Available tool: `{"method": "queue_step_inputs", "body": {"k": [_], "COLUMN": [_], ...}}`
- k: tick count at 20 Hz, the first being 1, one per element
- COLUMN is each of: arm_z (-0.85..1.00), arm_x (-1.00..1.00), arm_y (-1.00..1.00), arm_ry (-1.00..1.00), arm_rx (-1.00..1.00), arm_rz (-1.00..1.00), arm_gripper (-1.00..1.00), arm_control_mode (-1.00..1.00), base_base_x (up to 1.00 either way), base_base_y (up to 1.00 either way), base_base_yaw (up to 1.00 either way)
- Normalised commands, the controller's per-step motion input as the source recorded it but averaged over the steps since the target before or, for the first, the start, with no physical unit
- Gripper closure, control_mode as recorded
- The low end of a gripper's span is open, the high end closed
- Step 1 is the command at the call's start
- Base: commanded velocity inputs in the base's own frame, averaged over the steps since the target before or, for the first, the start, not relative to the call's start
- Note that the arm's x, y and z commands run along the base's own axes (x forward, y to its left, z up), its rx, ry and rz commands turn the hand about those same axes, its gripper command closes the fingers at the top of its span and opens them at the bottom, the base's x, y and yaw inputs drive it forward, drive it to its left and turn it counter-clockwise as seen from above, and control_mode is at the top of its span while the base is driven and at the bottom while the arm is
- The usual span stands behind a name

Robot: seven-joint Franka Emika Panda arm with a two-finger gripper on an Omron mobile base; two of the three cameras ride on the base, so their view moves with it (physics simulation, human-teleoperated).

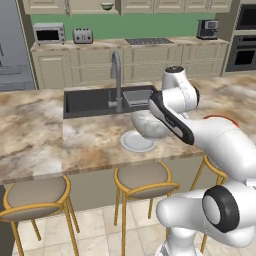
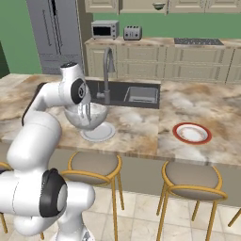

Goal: Move the bowls from the cabinet to the plates on the dining table.

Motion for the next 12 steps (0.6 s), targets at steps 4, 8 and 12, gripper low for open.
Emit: {"method": "queue_step_inputs", "body": {"k": [4,8,12], "arm_z": [-0.41,-0.28,-0.18], "arm_x": [0.15,0.18,0.35], "arm_y": [0.01,0.00,0.00], "arm_ry": [-0.02,-0.04,-0.04], "arm_rx": [0.00,0.00,0.00], "arm_rz": [0.17,0.14,0.11], "arm_gripper": [1.00,1.00,1.00], "arm_control_mode": [-1.00,-1.00,-1.00], "base_base_x": [0.00,0.00,0.00], "base_base_y": [0.00,0.00,0.00], "base_base_yaw": [0.00,0.00,0.00]}}
